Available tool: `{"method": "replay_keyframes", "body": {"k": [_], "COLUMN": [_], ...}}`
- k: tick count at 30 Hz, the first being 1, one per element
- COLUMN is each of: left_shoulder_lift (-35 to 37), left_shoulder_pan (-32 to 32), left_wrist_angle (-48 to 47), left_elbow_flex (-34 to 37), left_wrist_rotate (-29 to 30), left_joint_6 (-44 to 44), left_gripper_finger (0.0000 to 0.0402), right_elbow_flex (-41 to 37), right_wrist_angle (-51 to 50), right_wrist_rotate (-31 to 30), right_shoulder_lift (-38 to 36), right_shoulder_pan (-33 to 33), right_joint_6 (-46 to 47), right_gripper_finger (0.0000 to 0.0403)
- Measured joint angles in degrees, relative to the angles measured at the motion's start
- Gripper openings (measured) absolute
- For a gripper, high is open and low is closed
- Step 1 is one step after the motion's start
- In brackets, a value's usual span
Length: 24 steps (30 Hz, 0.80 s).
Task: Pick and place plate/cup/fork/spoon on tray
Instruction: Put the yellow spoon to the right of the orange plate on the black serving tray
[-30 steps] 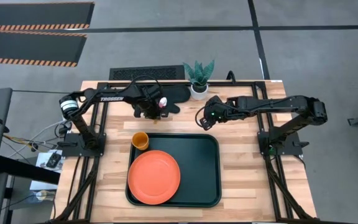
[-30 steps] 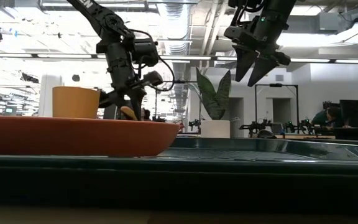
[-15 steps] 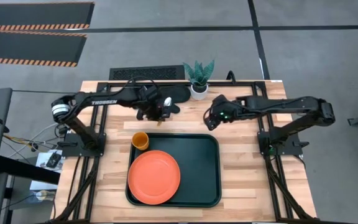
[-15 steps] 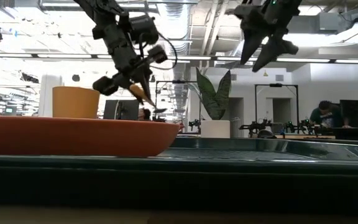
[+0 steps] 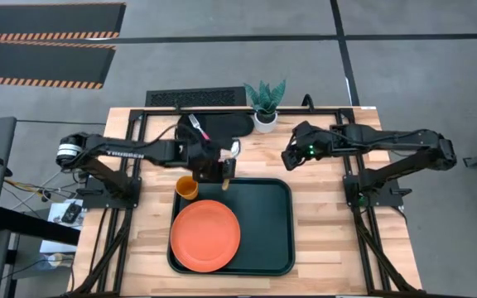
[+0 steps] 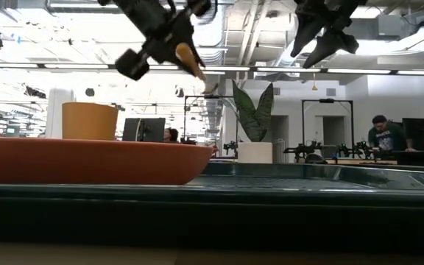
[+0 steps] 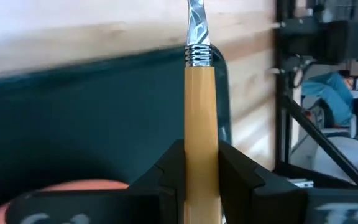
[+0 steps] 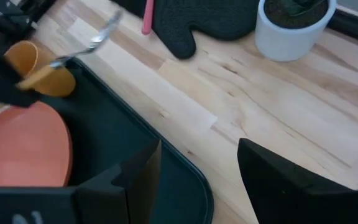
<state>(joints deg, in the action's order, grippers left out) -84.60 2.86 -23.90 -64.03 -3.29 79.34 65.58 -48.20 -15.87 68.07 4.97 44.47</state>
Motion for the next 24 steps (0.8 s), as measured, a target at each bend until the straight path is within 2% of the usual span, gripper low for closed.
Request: {"method": "replay_keyframes", "body": {"k": [5,14,21,24], "left_shoulder_lift": [0.23,0.23,-0.90,-4.09], "left_shoulder_pan": [-7.90,-18.22,-27.48,-30.37], "left_wrist_angle": [0.69,0.73,1.66,3.83], "left_elbow_flex": [-2.19,-6.79,-7.52,-7.43], "left_wrist_rotate": [9.84,25.02,36.98,38.27], "left_joint_6": [4.06,8.74,17.96,20.91], "left_gripper_finger": [0.0048,0.0048,0.0048,0.0048], "right_elbow_flex": [0.00,0.00,0.00,0.00], "right_wrist_angle": [-1.32,-1.61,-6.42,-7.73], "right_wrist_rotate": [0.91,1.00,1.04,1.04], "right_shoulder_lift": [0.62,0.48,0.48,0.47], "right_shoulder_pan": [0.00,0.00,-0.17,-0.68], "right_joint_6": [-0.42,-0.43,0.48,0.50], "right_gripper_finger": [0.0239,0.0239,0.0239,0.0239]}}
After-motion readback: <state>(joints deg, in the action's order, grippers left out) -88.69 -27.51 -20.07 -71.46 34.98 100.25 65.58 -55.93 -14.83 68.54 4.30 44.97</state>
